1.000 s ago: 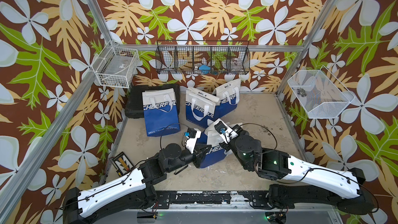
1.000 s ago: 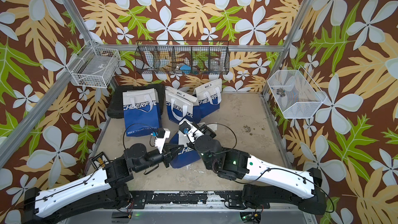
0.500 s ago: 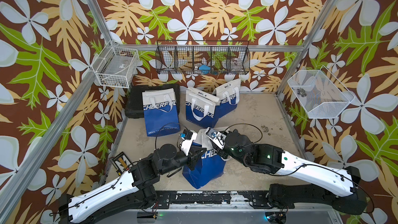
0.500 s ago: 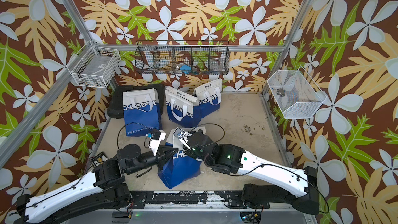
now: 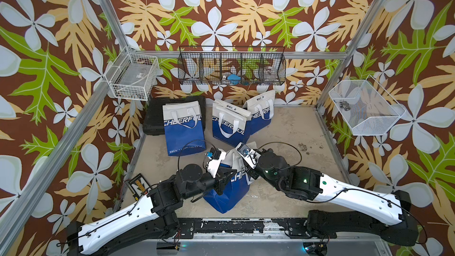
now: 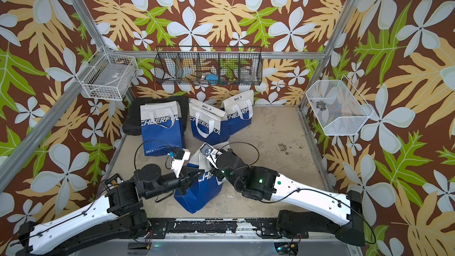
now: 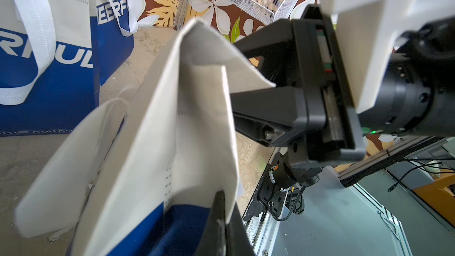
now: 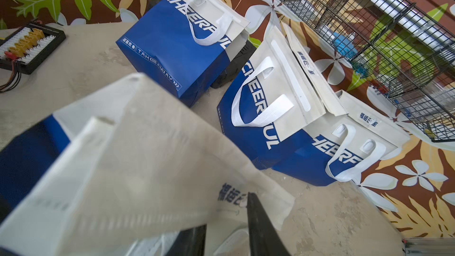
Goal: Open the takeout bag
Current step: Open the takeout bag at the center of the board.
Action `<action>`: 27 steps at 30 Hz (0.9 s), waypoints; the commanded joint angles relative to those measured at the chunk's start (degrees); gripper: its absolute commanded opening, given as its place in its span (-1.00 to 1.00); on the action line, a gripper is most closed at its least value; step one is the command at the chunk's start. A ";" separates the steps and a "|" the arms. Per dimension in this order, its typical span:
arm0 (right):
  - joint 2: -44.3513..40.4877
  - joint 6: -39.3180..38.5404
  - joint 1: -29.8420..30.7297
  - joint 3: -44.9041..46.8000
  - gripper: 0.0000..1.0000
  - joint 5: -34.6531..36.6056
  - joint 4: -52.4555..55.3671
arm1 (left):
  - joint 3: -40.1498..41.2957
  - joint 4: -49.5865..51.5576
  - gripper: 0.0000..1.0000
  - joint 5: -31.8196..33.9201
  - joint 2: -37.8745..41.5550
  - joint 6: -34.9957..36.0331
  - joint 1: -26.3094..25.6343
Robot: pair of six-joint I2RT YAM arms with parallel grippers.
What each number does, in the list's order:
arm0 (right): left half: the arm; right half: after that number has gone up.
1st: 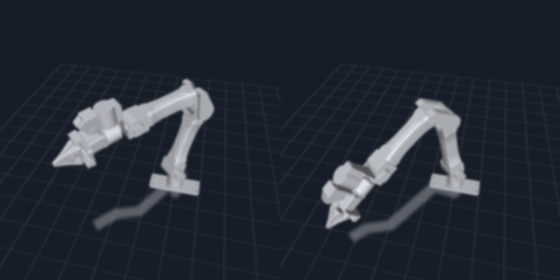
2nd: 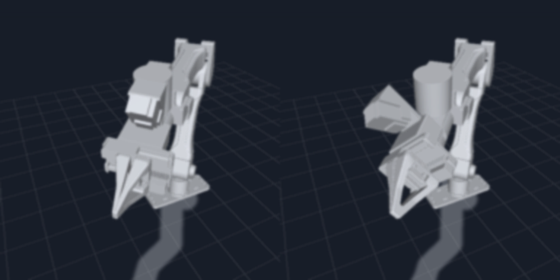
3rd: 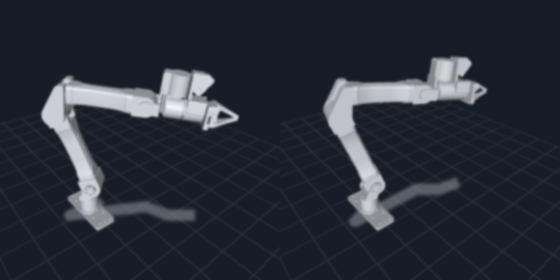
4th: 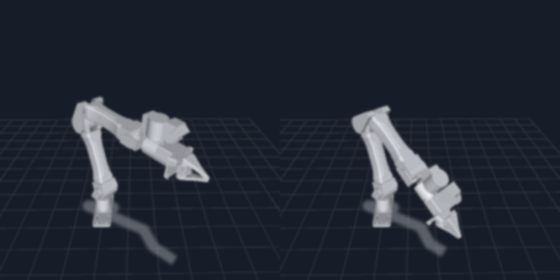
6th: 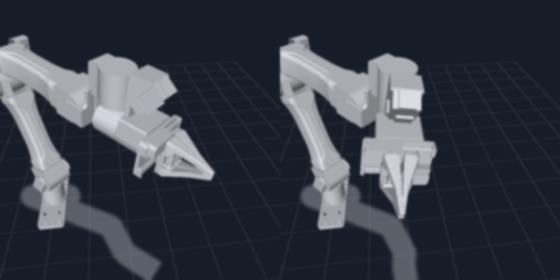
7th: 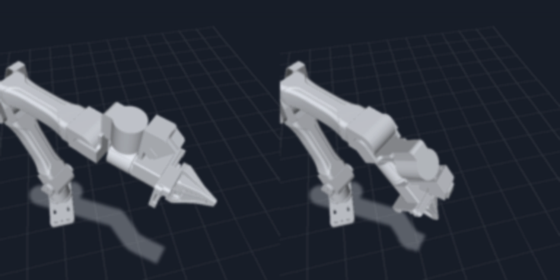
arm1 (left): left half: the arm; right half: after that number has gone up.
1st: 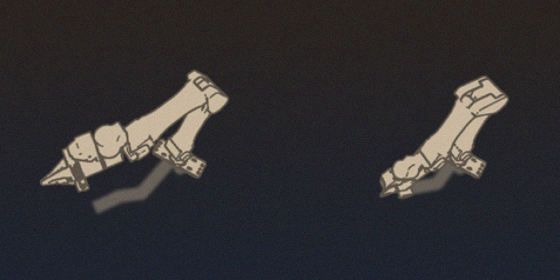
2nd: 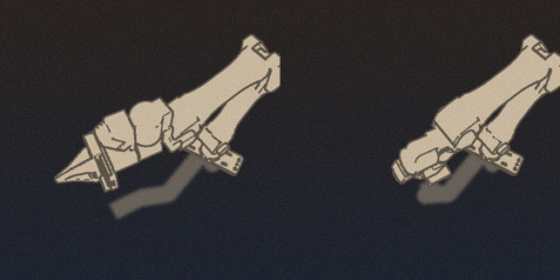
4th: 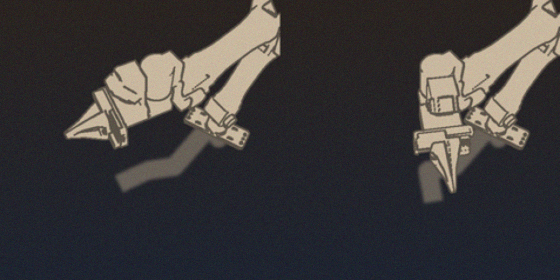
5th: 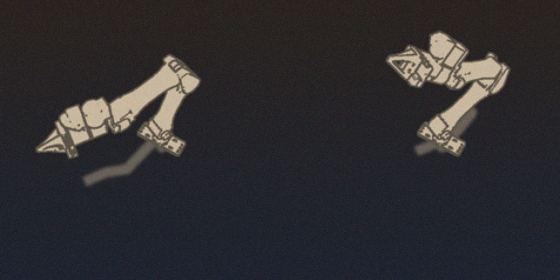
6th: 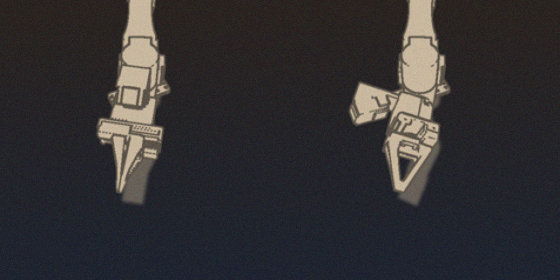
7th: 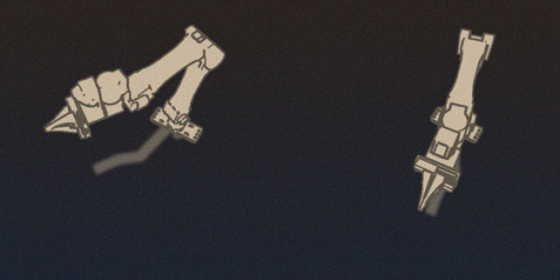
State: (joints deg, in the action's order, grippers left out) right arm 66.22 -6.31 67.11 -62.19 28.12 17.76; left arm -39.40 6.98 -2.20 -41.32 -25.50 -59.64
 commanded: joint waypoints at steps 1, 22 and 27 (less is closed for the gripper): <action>0.51 0.15 0.01 -1.18 -0.34 -3.16 -4.24 | -0.15 -1.01 -1.00 -2.18 -0.32 -0.30 -0.04; 0.58 -0.81 0.08 -1.70 -0.62 -4.89 -5.33 | -2.08 0.37 -1.00 -1.69 -0.34 -0.52 -0.04; 1.29 -0.92 0.05 0.05 -0.43 -5.97 -5.59 | -3.12 0.62 -1.00 -2.20 -0.74 0.01 -0.06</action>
State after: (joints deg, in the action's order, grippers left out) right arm 67.09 -6.96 67.13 -62.87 23.59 13.52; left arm -41.65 8.86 -3.29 -42.02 -26.55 -59.64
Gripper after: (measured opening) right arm 0.270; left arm 0.051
